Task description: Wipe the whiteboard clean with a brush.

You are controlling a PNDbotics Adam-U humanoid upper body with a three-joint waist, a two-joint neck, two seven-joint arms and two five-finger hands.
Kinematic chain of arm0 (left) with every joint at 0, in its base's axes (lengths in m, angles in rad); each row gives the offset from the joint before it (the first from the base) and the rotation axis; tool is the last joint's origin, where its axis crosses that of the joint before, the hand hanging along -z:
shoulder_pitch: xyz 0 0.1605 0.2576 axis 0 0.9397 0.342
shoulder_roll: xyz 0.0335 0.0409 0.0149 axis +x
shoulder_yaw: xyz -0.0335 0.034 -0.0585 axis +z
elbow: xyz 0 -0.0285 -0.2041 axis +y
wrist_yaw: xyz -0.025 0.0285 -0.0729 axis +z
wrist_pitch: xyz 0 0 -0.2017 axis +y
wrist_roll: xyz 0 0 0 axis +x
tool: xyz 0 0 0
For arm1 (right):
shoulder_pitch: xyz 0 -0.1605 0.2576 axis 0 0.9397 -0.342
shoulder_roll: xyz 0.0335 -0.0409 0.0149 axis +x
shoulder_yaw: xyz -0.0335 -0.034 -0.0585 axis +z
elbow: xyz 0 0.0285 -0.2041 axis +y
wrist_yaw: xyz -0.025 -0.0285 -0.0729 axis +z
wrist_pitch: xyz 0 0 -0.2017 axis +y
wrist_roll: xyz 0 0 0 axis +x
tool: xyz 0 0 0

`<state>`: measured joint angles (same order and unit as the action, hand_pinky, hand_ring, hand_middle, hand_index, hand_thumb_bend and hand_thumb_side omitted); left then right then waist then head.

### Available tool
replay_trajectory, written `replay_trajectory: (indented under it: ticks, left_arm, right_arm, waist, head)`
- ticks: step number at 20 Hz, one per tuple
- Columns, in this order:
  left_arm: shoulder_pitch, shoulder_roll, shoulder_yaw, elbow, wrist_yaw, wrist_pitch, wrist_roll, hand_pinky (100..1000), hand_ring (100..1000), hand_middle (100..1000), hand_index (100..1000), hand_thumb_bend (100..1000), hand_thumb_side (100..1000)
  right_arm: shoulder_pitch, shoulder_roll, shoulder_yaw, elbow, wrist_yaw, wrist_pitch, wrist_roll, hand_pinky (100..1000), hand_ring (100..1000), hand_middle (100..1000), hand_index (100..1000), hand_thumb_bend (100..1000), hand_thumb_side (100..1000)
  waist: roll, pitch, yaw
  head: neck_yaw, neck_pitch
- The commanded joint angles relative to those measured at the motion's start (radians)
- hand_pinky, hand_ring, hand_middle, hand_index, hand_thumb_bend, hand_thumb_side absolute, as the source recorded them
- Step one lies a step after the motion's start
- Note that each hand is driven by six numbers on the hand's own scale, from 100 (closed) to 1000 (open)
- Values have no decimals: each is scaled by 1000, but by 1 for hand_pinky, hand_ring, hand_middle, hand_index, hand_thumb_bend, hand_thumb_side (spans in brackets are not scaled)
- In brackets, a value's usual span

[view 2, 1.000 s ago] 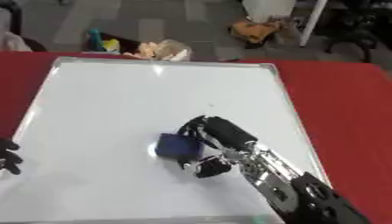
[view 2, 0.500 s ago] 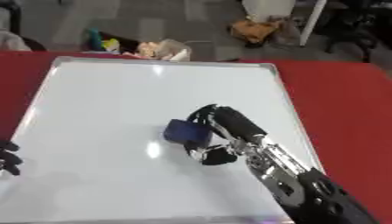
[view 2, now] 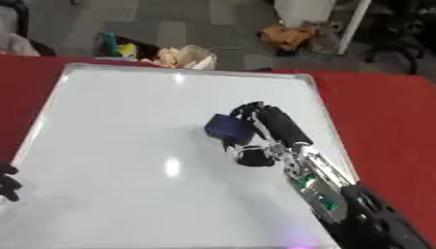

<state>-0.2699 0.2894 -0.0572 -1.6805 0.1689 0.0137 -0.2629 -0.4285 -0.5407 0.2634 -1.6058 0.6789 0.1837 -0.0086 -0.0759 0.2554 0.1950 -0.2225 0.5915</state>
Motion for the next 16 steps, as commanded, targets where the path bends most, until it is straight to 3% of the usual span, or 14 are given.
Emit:
replay_trajectory:
  ticks: [1, 16]
  left_arm:
    - [-17, 14, 6, -23, -2, -4, -3, 485, 546, 587, 661, 669, 936]
    - [-23, 18, 10, -28, 0, -8, 1, 485, 545, 587, 660, 672, 934]
  right_arm:
    - [-14, -37, -30, 13, -22, 24, -28, 637, 577, 529, 768, 209, 279]
    - [17, -75, -91, 77, -94, 64, -112, 634, 576, 528, 762, 195, 284]
  waist:
    - [5, -11, 6]
    - [7, -4, 29]
  head:
    - [0, -16]
    - [16, -19]
